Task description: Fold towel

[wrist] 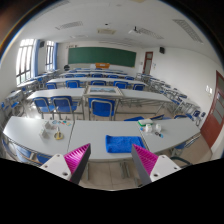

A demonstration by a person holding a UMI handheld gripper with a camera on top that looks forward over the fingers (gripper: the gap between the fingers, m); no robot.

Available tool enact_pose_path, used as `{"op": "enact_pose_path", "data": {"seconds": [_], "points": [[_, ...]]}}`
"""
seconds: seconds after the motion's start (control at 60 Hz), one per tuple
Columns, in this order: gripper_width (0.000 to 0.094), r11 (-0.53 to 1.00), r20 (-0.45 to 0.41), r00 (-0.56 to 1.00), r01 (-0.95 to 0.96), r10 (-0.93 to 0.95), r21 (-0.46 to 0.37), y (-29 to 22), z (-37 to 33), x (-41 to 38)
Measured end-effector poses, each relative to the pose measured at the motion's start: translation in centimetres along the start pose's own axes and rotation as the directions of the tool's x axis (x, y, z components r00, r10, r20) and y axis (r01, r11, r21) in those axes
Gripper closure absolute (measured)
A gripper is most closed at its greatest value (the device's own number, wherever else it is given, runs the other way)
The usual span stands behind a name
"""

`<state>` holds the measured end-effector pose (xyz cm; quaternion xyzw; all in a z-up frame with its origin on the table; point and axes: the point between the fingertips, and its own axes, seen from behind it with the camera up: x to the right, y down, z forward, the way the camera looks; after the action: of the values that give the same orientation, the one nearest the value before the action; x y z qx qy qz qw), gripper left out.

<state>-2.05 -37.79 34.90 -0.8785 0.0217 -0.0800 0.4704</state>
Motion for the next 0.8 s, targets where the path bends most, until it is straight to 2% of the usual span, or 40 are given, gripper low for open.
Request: {"op": "enact_pose_path", "data": {"seconds": [0.017,0.25,0.483,0.55,0.8], "points": [[0.0084,1.0,-0.002,1.0,-0.001,0.001,-0.001,-0.5,-0.3,-2.8],[0.0085,0.999,0.009,1.0,0.01,-0.01,-0.05,0.7,2.3,-4.4],[0.0085,0.995,0.038,0.999,0.009,-0.005,-0.103,4.7,12.0,-4.7],[0.0084,0.995,0.047,0.999,-0.002,0.007,-0.097,5.6,15.5,-4.9],[0.0084,1.0,0.06,0.998,0.012,-0.013,0.013,9.4,31.1,-4.2]]}}
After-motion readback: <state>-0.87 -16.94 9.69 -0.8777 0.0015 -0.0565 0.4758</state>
